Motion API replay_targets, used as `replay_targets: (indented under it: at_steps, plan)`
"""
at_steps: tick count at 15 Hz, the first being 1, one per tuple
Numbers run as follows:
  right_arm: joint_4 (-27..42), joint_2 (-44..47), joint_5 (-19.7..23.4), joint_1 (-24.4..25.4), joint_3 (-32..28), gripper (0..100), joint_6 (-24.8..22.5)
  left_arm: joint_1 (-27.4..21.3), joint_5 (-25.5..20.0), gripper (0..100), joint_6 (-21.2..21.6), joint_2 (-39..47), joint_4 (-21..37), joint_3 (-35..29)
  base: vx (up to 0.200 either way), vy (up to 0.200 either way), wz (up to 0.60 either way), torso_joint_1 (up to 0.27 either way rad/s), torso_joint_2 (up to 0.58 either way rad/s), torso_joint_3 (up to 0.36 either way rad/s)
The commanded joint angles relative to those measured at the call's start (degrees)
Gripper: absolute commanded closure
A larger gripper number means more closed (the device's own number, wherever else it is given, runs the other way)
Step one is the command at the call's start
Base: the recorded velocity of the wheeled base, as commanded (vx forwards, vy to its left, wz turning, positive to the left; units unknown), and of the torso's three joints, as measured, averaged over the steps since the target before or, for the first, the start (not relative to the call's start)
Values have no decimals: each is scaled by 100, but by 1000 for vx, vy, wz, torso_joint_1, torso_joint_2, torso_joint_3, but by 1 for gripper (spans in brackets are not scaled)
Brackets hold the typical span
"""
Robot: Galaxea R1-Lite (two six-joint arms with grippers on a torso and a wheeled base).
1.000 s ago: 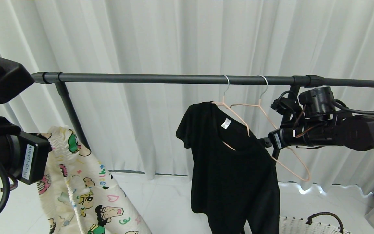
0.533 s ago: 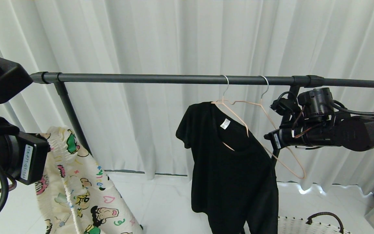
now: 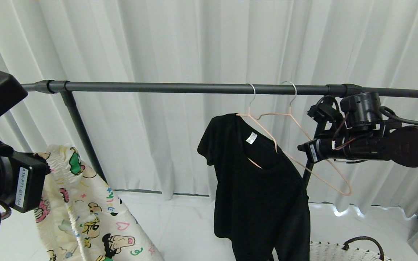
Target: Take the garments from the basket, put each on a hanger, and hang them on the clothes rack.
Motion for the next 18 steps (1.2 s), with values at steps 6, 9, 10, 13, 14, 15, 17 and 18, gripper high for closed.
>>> replay_targets:
  at_steps: [6,9,10,13,14,15,17,18]
  plan:
    - [-300,-964,-22,4,182,100,260,13,12,100,-1,-114,-106,56,0,0,0,0,0,0]
    - [-300,-1588,-31,4,639,100,260,22,12,100,43,-220,-458,250,0,0,0,0,0,0]
    - [-300,-1790,-31,4,815,100,269,13,12,100,52,-238,-537,311,0,0,0,0,0,0]
    - [-309,-2370,-40,4,1307,100,295,22,92,100,61,-273,-625,320,-133,0,0,2,2,3]
    - [-318,-2555,-40,13,1430,100,313,13,162,100,61,-281,-625,320,-200,0,0,12,2,-12]
    - [-406,-2731,-40,21,1562,100,331,13,171,100,61,-308,-625,329,-200,0,0,17,7,-2]
    - [-450,-3153,-57,30,1870,100,313,13,171,100,61,-352,-625,346,-200,0,0,-5,0,-2]
    - [-441,-3346,-57,30,2037,100,313,13,171,100,61,-361,-625,373,-200,0,0,-2,-2,2]
